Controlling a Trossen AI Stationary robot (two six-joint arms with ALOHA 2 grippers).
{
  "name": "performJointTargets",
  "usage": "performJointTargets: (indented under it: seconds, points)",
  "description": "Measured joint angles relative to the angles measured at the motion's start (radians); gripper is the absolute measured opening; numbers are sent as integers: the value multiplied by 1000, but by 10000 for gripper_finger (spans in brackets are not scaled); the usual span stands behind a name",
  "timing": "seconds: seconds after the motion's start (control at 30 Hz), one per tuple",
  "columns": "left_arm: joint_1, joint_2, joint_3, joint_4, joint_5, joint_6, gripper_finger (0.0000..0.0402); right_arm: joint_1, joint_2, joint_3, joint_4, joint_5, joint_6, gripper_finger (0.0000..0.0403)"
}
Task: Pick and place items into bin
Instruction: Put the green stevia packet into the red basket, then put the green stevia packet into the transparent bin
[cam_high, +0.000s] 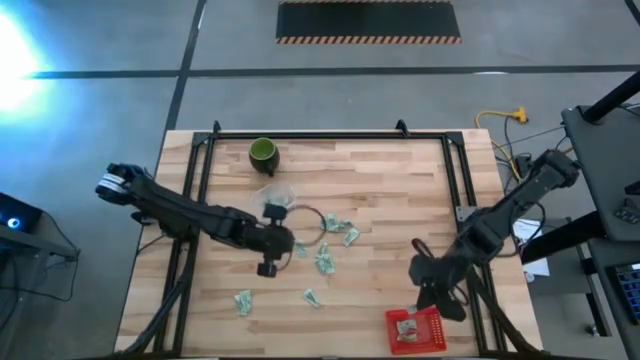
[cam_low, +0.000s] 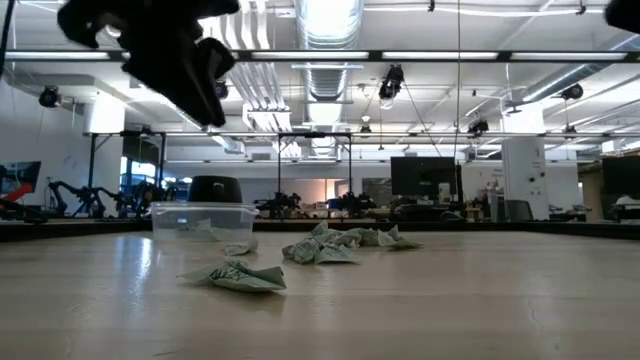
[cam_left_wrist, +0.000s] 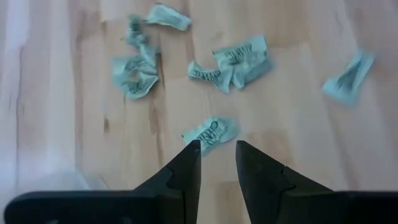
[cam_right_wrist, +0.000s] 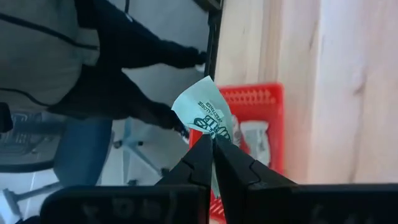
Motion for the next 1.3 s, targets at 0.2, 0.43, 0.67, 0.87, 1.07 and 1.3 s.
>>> performJointTargets:
  seconds: [0.2,0.43,0.67,0.87,1.07,1.3]
  points:
    - [30,123,11,7,0,118,85,60,61,0,54,2,78,8]
    - [41,232,29,11,7,202,85,92,113,-1,122,2,140,9]
    - [49,250,29,59,7,215,85,123,136,-1,153,2,191,8]
    - [63,239,31,78,-2,210,85,146,174,-1,155,0,205,9]
    - [69,239,29,77,-3,209,85,156,231,-1,152,1,205,11]
    - [70,239,29,79,-31,209,85,158,257,-1,148,3,212,54]
